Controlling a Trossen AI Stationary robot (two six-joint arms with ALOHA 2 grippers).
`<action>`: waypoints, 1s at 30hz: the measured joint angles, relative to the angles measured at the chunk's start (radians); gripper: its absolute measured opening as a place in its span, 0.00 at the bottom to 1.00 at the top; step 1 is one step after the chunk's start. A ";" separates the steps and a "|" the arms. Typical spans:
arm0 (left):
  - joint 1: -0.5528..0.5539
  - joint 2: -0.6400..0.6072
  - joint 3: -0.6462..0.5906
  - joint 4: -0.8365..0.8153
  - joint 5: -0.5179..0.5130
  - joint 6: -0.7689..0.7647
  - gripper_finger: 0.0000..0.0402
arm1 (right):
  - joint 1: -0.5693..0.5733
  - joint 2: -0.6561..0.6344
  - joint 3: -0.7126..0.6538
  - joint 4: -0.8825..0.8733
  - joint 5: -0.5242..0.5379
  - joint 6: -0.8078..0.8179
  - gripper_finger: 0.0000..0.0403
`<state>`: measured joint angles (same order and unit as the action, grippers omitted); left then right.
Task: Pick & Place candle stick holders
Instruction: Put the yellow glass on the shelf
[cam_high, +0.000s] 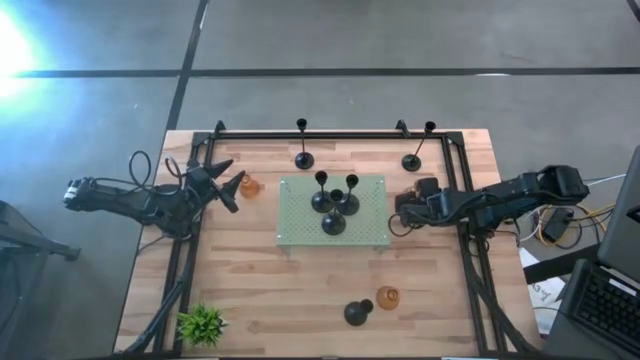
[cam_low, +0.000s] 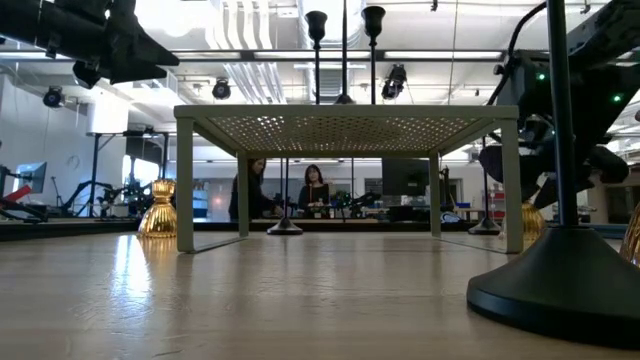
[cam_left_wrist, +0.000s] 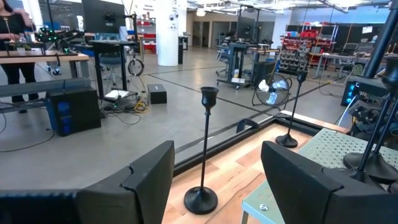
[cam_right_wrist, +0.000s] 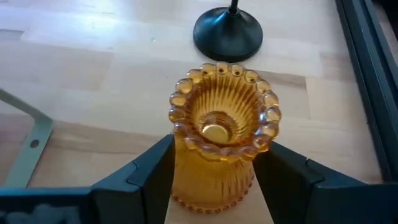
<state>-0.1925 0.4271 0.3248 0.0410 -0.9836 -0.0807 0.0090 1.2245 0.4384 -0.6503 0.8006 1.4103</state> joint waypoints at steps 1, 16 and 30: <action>0.000 0.000 0.000 0.000 0.000 0.000 0.61 | 0.000 0.009 -0.002 0.015 0.013 -0.002 0.49; 0.000 0.000 0.000 0.000 0.003 0.000 0.61 | 0.000 0.141 -0.009 0.142 0.146 -0.027 0.49; 0.000 0.000 0.000 0.000 0.004 -0.001 0.61 | 0.000 0.086 -0.014 0.135 0.207 -0.108 0.16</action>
<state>-0.1925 0.4271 0.3248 0.0410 -0.9800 -0.0814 0.0087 1.3103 0.4242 -0.5157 1.0072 1.3026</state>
